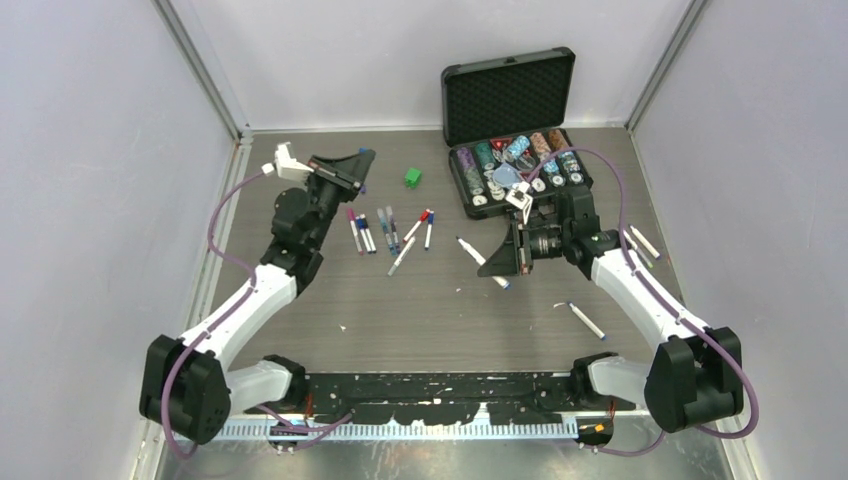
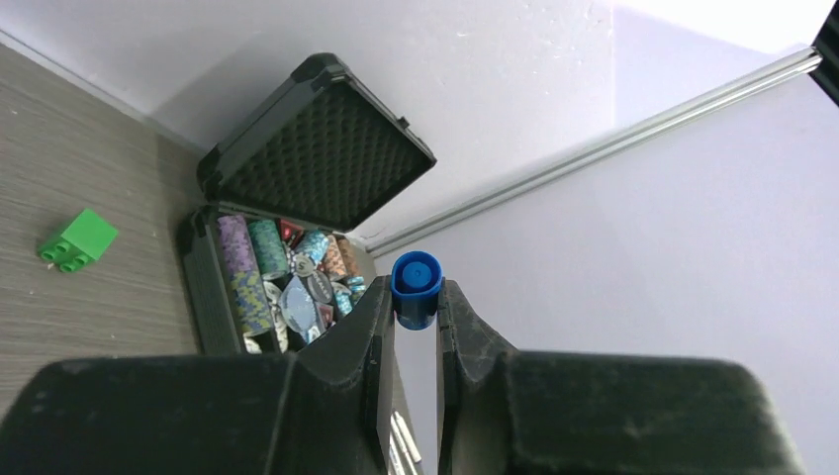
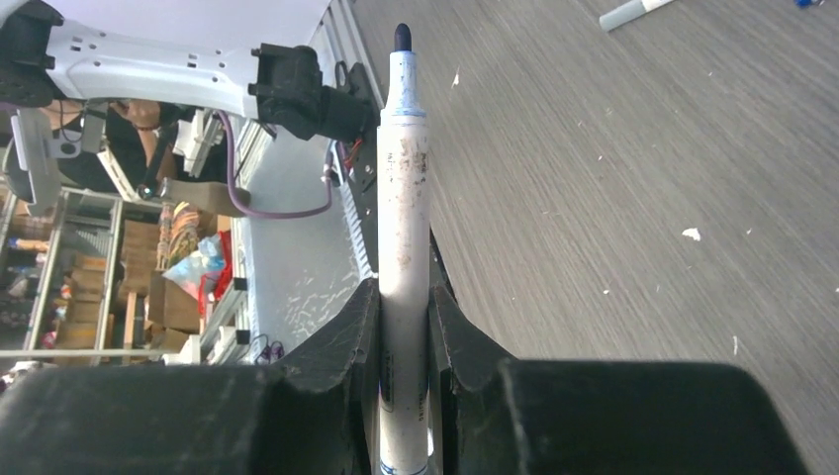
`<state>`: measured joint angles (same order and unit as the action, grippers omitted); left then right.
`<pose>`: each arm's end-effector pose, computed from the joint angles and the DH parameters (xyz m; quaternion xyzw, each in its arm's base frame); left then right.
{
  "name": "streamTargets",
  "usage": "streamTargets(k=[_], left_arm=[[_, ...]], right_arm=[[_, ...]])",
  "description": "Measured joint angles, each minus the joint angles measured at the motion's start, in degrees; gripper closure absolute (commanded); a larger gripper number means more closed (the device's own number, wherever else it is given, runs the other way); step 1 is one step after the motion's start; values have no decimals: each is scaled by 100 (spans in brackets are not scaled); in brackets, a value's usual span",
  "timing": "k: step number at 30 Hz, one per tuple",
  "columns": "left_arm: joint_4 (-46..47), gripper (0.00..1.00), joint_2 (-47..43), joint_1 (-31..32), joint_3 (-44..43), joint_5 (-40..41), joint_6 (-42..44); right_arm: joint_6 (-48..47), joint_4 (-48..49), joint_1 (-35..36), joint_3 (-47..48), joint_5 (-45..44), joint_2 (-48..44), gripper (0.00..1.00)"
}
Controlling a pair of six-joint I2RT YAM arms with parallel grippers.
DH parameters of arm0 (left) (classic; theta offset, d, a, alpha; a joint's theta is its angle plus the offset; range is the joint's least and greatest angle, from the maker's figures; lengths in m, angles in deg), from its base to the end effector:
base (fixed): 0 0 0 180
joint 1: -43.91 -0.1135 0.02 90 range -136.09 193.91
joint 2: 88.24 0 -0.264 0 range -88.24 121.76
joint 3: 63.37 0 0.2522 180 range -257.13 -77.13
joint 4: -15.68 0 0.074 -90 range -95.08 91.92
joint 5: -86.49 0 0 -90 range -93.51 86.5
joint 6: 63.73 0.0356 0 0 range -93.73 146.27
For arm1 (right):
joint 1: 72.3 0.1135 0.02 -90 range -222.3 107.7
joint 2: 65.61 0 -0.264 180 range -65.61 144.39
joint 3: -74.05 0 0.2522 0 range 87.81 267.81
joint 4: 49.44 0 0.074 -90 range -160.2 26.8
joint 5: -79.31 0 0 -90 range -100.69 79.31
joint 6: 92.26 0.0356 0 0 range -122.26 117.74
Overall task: Open the pen caps
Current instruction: Open the pen cap from the pen, then place the pen cap at the center of the board.
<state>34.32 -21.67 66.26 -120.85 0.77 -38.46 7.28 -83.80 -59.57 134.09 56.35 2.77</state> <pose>0.2526 -0.1010 0.3341 -0.2598 0.5914 -0.5081 0.5697 0.2238 0.0842 0.2627 -0.2427 0.7572 0.5609 0.2304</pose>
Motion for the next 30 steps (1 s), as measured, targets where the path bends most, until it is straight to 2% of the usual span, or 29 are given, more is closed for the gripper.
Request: streamTargets(k=[6,10,16,25,30], left_arm=[[-136,100,-251,-177,186,-105,61],[-874,100,-654,-468,289,-463,378],[-2273,100,-1311,-831,269,-960,1200],[-4688,100,-1150,-1298,-538,-1480,2767],[-5414,100,-654,-1456,-1001,-1506,3298]], right_arm=[[-822,-909,0,140,-52,0,100],[-1985,-2037,0,667,-269,20,100],[-3069,-2951,-46,1049,-667,44,100],[-3558,-3364,-249,1047,-1176,-55,100],[-3659,-3432,-413,1047,-1259,-131,100]])
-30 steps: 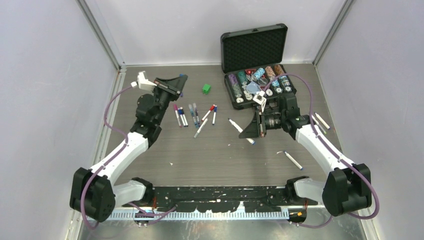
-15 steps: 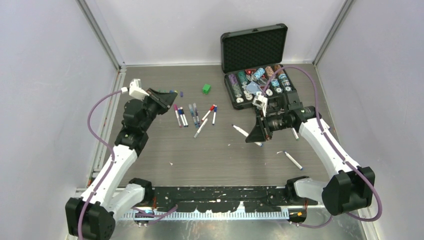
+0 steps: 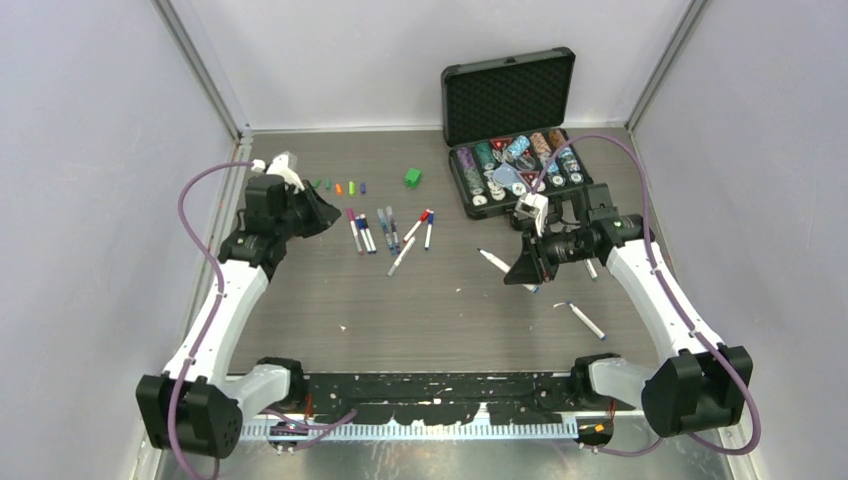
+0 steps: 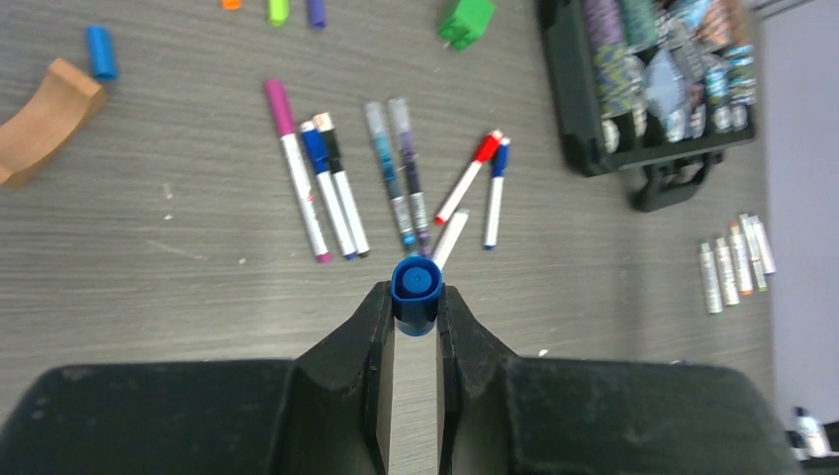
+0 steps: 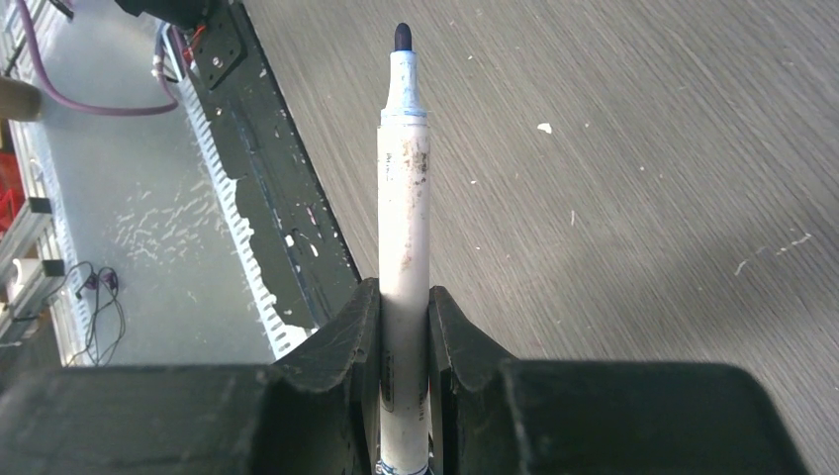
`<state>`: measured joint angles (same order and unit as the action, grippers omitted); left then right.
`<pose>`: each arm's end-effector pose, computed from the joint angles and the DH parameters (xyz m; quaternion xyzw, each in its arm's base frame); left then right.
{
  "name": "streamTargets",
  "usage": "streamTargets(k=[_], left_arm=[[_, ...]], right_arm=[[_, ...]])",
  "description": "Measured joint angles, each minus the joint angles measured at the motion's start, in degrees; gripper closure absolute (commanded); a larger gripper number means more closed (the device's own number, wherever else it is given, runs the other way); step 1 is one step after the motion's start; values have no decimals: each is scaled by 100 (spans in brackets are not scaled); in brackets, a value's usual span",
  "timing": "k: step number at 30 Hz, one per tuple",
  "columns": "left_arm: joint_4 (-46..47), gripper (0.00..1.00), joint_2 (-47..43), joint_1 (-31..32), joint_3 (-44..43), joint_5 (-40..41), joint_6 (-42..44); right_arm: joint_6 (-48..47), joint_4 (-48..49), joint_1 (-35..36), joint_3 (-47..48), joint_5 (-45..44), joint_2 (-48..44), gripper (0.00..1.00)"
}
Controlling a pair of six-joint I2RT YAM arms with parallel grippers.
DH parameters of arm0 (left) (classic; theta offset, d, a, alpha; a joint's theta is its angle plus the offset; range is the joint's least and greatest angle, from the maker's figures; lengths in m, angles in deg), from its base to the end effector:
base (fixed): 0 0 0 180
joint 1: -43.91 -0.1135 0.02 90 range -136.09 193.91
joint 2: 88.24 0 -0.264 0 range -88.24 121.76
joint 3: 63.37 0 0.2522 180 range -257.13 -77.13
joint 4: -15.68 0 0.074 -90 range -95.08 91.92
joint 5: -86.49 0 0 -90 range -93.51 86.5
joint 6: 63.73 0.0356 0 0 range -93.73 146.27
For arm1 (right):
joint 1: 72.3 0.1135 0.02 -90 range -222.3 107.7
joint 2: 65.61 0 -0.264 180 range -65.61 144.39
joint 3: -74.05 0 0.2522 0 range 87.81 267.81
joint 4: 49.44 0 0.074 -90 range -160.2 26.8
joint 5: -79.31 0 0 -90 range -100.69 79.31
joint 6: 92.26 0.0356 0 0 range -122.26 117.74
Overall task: Open the pen caps
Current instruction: Place the pen cap at the center of the board.
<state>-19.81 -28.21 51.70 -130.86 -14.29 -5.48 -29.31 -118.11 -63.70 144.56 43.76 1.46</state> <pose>0.2313 -0.0384 0.3237 -0.1299 0.8450 -0.2491 0.4551 0.2019 0.0598 0.2858 -0.3593 0.7968 0.4105 0.2599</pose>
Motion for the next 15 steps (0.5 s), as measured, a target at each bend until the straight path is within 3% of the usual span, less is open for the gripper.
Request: streamTargets(k=[15], left_arm=[[-846,100,1209,-168,-518,286,678]], right_arm=[[-90,-46,-280,0,-118,-197,100]])
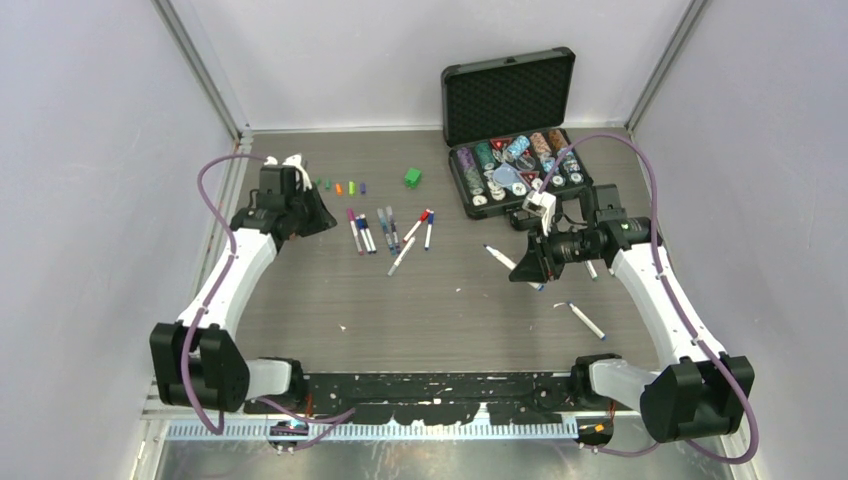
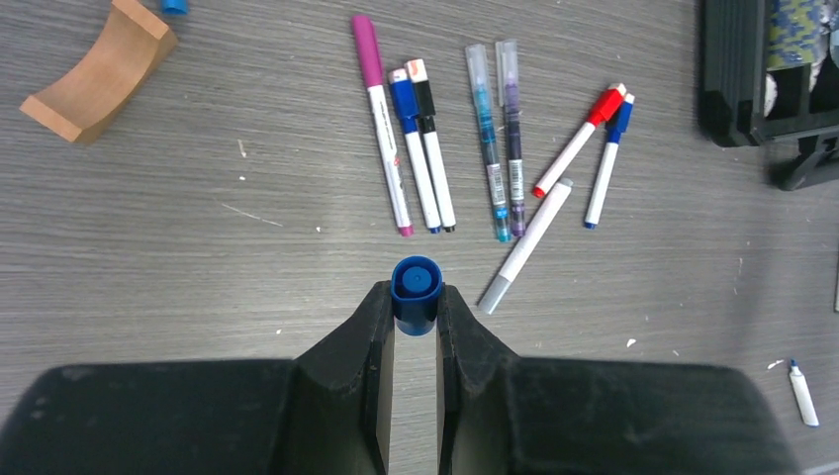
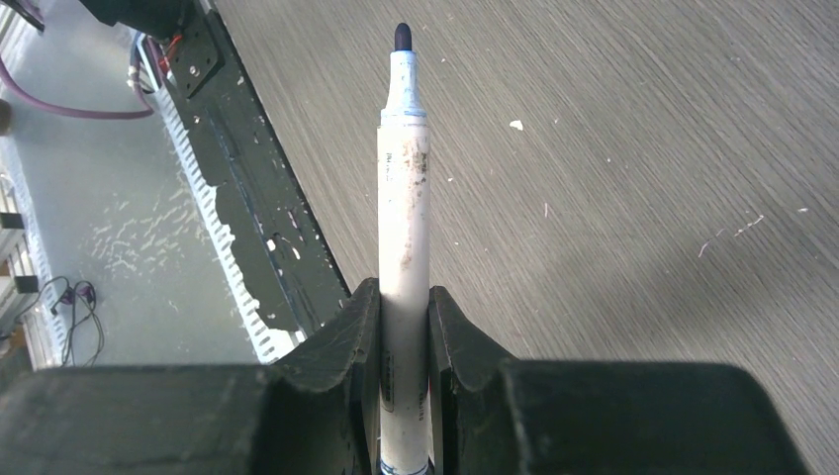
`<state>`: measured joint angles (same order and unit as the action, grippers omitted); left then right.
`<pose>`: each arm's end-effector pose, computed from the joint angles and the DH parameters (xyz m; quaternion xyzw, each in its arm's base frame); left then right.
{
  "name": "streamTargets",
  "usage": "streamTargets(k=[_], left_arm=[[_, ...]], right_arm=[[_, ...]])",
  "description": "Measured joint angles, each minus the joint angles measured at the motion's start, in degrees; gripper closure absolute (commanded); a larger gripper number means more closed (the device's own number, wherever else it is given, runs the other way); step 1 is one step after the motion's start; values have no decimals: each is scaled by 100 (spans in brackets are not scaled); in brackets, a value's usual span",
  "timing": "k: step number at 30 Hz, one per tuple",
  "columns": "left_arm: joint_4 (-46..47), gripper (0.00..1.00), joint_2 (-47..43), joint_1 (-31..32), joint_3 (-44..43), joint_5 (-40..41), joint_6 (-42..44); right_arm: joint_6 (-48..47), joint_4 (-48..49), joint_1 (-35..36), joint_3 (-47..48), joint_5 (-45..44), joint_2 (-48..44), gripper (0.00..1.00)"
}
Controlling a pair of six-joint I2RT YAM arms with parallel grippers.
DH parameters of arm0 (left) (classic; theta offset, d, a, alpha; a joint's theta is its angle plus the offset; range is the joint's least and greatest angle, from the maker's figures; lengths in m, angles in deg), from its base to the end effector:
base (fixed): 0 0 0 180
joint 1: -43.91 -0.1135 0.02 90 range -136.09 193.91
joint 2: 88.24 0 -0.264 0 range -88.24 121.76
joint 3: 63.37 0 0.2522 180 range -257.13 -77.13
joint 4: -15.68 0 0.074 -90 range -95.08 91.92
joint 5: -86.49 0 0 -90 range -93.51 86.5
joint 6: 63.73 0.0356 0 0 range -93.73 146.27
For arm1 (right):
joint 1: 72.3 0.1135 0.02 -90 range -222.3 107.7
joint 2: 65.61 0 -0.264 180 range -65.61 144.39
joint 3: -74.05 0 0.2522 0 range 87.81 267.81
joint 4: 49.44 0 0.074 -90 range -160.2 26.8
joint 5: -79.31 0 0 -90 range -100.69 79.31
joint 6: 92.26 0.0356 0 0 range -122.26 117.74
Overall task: Open the pen caps
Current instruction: Place the pen cap at the center of the board.
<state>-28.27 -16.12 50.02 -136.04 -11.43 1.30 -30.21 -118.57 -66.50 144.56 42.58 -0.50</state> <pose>0.2685 -0.0337 0.2921 -0.1232 0.9083 -0.1668 0.3632 0.1982 0.0488 0.2913 -0.3502 0.8034 0.3894 0.2832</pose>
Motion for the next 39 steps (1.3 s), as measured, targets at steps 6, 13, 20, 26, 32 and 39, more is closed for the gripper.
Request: streamTargets(k=[6,13,20,26,32,39], left_arm=[[-166,100,426,-24,-251,81,90],[-380,100,1117,-24,-706,208,264],[-616,98,2194,-24,-1453,636,428],[-977,98,3370,-28,-2562,1174,688],[-1300,95,4352,-90,-3281,1451,922],[-1668,89,4983,-155,-3891,1552,1102]], right_arm=[[-22,0,-33,0,-28,-26,100],[-28,-4,-68,-2,-24,-90,100],[-44,-42,-68,-2,-20,-114,100],[-66,-63,-70,-2,-9,-175,100],[-72,-90,-70,-2,-2,-190,100],[-85,-120,-79,-2,11,-190,100]])
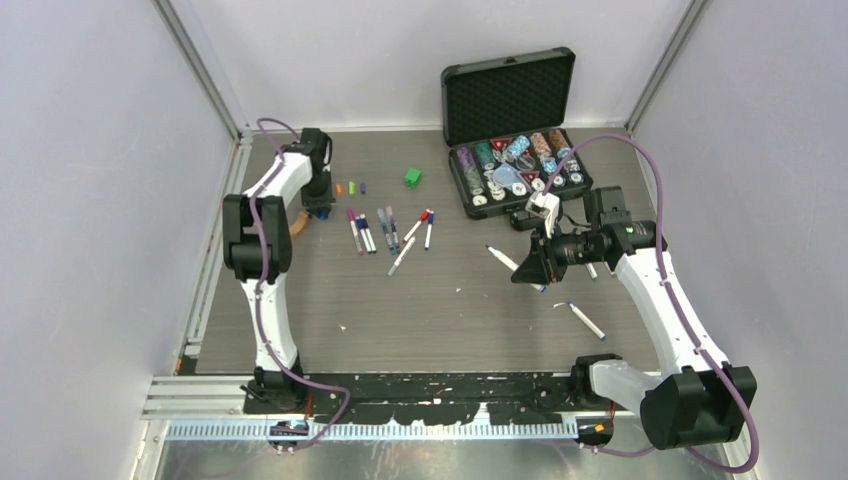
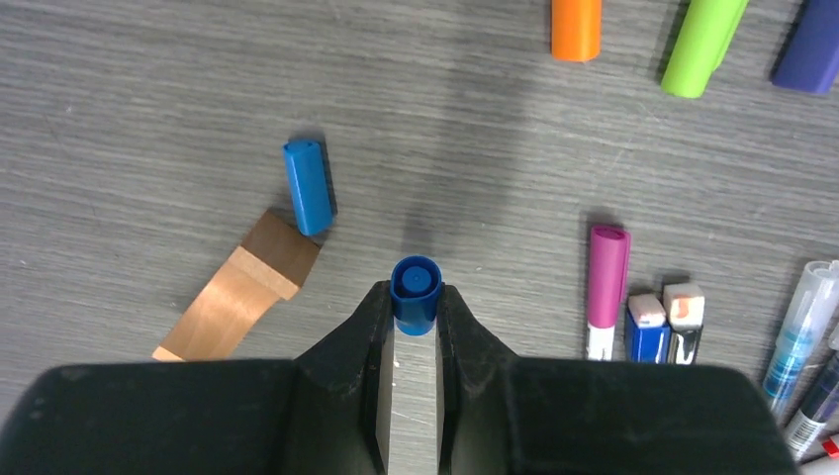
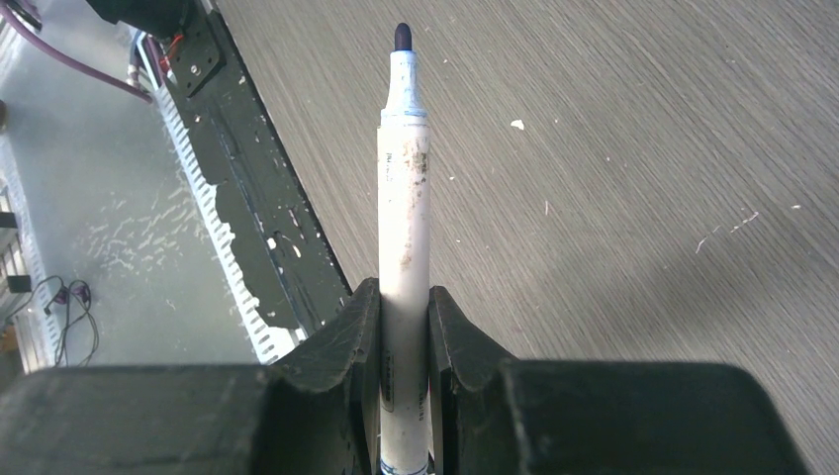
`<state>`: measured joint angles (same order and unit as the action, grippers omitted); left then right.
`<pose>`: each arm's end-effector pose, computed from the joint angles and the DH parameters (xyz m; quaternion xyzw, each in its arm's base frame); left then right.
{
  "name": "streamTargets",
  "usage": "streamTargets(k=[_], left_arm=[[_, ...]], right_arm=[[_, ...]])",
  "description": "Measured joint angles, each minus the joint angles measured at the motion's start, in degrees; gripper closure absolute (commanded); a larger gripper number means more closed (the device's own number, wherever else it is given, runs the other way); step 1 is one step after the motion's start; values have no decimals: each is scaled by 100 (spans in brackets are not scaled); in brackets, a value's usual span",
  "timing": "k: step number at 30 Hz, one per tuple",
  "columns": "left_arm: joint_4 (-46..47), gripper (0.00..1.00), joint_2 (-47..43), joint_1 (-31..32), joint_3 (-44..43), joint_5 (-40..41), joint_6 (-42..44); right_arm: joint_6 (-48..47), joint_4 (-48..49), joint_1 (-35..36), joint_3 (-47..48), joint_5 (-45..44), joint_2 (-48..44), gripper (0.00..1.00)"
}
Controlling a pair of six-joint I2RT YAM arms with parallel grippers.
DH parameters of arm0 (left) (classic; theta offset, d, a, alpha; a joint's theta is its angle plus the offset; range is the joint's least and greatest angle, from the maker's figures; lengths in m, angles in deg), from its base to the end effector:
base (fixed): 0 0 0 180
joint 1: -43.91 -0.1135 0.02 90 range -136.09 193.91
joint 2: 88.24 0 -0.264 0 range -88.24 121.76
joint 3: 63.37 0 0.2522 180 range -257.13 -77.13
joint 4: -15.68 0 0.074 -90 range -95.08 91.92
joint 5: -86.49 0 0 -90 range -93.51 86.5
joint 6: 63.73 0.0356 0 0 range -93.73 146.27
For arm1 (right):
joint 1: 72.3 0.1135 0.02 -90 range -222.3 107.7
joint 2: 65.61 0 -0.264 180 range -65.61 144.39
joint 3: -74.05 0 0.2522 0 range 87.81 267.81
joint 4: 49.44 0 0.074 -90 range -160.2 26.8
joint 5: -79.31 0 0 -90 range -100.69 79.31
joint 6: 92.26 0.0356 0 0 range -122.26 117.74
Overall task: Open the pen caps
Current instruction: Place the pen cap at the center of the board.
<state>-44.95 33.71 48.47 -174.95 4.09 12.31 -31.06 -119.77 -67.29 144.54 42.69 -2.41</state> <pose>0.4423 -0.0306 0.1888 -0.0915 0.9799 0.0380 0.1731 0.1911 0.0454 0.2963 -0.3528 0.8008 0.3845 0.2938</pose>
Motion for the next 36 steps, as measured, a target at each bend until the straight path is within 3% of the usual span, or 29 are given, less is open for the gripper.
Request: streamTargets(k=[5,13,27,31,36], left_arm=[[-181,87,264,-39,-332,9,94],[-339,74,566,-116,-579,-63,94],[-529,69,656,-122,-767,-238,85],[-505,61,168,-125,-415,-400,92],[-208,44,-1711,-129,846,-874,98]], right_arm=[[0,-15,0,0,7,0,100],[-2,-31,-2,0,7,2,100],[-76,-57,-44,0,4,2,100],[-118,-85,-142,0,-20,2,100],[-214,-199,-393,0,-313,-74,100]])
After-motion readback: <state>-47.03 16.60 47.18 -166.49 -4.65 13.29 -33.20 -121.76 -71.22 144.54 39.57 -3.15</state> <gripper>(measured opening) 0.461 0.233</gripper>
